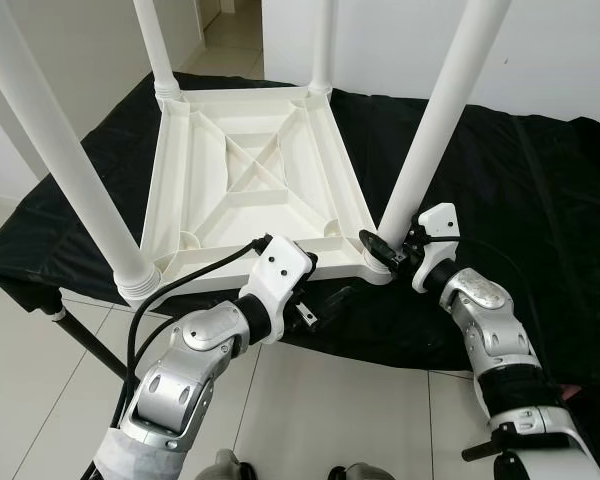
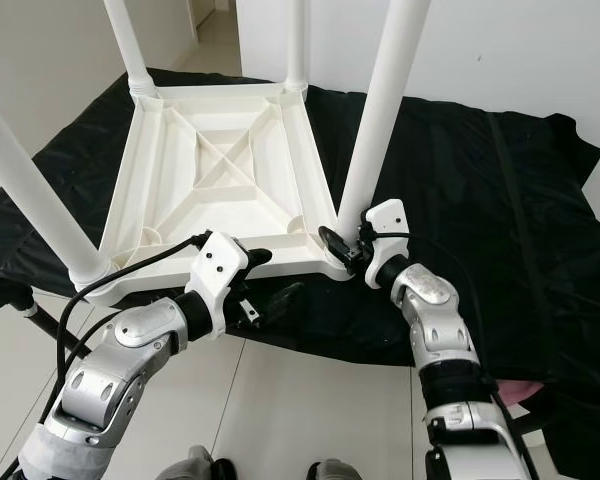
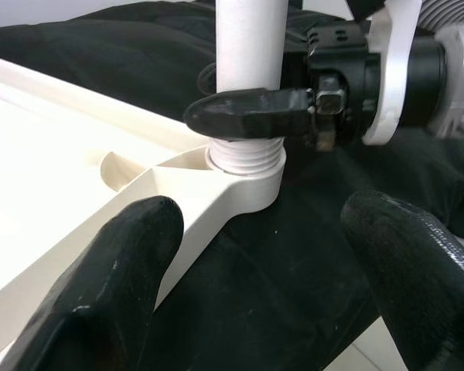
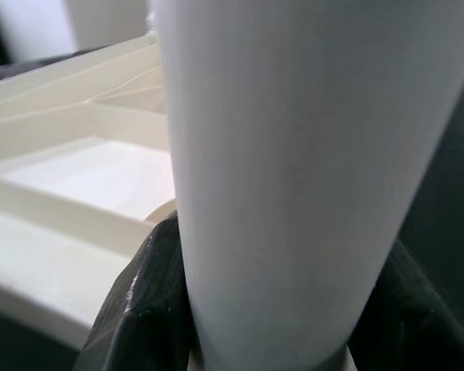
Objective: Building children table
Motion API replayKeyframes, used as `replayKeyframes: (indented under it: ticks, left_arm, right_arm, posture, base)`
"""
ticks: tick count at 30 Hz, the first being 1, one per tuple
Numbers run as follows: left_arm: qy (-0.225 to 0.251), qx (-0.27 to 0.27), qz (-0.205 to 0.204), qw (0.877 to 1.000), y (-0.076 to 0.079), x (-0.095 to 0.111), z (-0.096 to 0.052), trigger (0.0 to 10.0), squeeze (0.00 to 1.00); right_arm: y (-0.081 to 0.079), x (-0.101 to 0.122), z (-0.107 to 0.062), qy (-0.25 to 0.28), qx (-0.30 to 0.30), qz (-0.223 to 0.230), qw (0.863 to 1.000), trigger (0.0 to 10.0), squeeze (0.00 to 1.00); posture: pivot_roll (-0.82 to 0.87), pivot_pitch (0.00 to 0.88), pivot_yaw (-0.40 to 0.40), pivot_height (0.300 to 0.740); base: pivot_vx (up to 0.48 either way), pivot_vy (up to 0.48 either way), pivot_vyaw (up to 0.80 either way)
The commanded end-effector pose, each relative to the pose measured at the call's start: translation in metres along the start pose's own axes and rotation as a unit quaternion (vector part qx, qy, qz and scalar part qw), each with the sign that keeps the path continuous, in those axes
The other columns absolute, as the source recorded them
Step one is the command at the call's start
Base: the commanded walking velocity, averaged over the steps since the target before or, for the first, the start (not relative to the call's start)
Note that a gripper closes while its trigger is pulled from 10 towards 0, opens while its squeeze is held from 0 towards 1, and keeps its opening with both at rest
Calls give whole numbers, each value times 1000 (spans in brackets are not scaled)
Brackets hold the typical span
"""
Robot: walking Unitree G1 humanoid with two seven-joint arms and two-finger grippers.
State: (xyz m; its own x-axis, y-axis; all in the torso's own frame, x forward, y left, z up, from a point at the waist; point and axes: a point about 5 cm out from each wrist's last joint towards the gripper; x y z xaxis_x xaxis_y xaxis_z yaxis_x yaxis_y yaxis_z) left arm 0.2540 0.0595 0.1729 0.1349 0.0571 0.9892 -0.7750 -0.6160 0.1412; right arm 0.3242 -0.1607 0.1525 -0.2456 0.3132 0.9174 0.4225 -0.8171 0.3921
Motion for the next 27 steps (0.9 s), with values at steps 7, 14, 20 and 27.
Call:
replayKeyframes:
  ticks: [7,14,20,27]
  left_arm:
    - [2,8,-2,1000,-1,-1,2,10000,0]
    - [7,5,-1,1000,0,2,4,10000,0]
    - [8,3,-1,1000,1,1,5,10000,0]
    - [11,6,1,1000,0,3,5,10000,0]
  right_arm:
    - [-32,11,-3,-41,-142,-6,989,10000,0]
    - [-60,11,-6,-76,-182,10,980,10000,0]
    - [-57,11,-10,-92,-194,13,977,10000,0]
    - [-58,19,-7,-70,-188,40,979,10000,1000]
  posture:
    - [-95,55,7,740]
    - [-96,52,5,740]
    - [-98,47,2,740]
    - [-91,45,-4,740]
  base:
    - [0,0,0]
    - [0,0,0]
    - [0,0,0]
    - [0,0,0]
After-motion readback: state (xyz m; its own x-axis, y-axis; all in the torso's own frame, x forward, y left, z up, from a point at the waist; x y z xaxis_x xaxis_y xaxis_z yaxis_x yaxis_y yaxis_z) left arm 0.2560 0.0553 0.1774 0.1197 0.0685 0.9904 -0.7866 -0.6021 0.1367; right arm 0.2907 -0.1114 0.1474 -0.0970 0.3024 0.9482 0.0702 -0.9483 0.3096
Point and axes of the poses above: a point about 5 cm out from each wrist's last joint towards the gripper, its own z axis pointing out of the wrist towards the gripper, its own x axis along the axis of the wrist's last joint, y = z × x, and after that the axes turned 15 degrees about -z, right-handed
